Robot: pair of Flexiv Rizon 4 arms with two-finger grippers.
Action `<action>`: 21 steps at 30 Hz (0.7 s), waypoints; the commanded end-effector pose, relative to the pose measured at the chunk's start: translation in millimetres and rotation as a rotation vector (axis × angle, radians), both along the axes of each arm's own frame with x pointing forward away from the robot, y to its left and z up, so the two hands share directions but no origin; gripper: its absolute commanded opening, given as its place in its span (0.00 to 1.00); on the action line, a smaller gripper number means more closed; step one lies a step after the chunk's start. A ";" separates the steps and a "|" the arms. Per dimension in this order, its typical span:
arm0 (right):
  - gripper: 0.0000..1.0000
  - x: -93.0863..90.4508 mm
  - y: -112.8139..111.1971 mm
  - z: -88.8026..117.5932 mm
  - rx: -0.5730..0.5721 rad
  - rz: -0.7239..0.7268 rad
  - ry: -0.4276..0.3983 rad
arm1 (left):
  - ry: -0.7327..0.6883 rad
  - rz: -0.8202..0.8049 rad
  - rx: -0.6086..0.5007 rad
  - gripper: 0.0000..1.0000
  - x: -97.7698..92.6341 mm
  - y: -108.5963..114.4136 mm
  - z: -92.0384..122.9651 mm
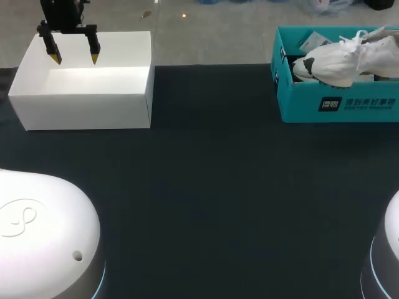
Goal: Take the shoe out of the shoebox, open the shoe tongue, remove and reinsert the insole, then place the shoe into the shoebox
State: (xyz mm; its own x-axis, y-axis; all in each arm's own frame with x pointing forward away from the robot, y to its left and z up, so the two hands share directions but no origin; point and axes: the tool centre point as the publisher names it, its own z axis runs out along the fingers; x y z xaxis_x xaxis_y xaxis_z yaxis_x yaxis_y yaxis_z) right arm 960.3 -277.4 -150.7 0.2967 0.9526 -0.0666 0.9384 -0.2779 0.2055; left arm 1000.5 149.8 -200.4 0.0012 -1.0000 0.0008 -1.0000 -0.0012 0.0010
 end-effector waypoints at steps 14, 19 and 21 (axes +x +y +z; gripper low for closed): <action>0.00 -129.0 123.8 -42.9 -0.059 0.034 -0.008 | 0.000 0.000 0.000 1.00 -0.1 0.0 0.3; 0.00 -151.9 154.6 -54.6 -0.073 0.046 -0.004 | 0.000 0.000 0.000 1.00 -0.1 0.0 0.3; 0.00 -162.1 166.5 -58.7 -0.072 0.058 -0.002 | 0.000 0.000 0.000 1.00 -0.1 0.0 0.3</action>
State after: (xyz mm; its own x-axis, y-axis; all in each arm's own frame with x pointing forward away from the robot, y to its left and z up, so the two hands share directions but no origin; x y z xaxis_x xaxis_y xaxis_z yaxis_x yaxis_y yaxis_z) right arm 814.8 -123.8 -204.8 0.2398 0.9625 -0.1266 0.9630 -0.2194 0.1562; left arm 1000.5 149.7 -200.4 0.0011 -1.0000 0.0008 -1.0000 -0.0011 0.0010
